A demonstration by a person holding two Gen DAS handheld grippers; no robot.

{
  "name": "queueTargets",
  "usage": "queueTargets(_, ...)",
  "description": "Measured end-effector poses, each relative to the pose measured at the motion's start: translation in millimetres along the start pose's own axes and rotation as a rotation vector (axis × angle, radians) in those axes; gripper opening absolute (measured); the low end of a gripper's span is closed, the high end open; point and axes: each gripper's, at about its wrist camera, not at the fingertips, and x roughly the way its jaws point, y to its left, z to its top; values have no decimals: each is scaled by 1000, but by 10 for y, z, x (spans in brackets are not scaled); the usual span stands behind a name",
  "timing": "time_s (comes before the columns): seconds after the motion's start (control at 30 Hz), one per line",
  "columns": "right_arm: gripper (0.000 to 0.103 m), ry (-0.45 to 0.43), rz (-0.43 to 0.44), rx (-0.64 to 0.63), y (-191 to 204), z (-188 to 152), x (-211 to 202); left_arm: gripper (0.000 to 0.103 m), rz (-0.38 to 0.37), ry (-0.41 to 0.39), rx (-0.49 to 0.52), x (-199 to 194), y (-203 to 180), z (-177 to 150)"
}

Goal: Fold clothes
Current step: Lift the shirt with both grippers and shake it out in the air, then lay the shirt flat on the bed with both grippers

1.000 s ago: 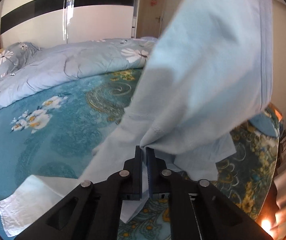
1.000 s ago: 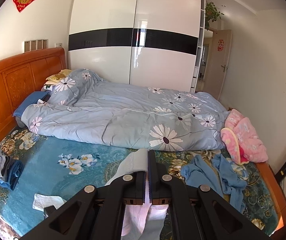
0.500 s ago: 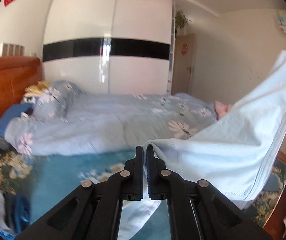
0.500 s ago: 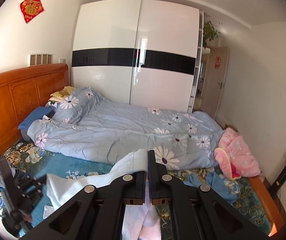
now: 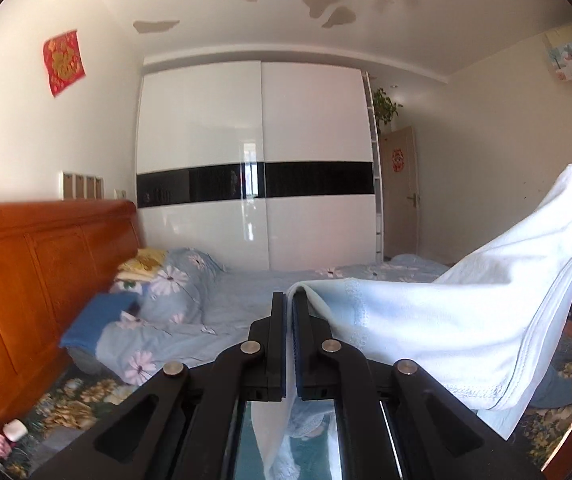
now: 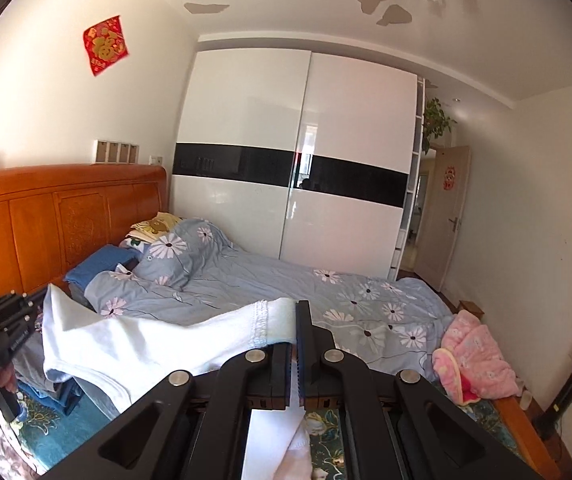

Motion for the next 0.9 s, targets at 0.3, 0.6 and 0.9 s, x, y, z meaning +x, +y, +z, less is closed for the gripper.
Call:
queueTargets(0.3,2,-28,67,-36,171,-107,-349,3,37,-57,69,-507,127,134)
queueTargets(0.6,2,142,101,-67,257,-465,673,3,41,127,92,320,212,-406)
queueTargets(0.9,2,503,139,-32,280,-2026,2884,3,34,513,41,2139,92,-2001)
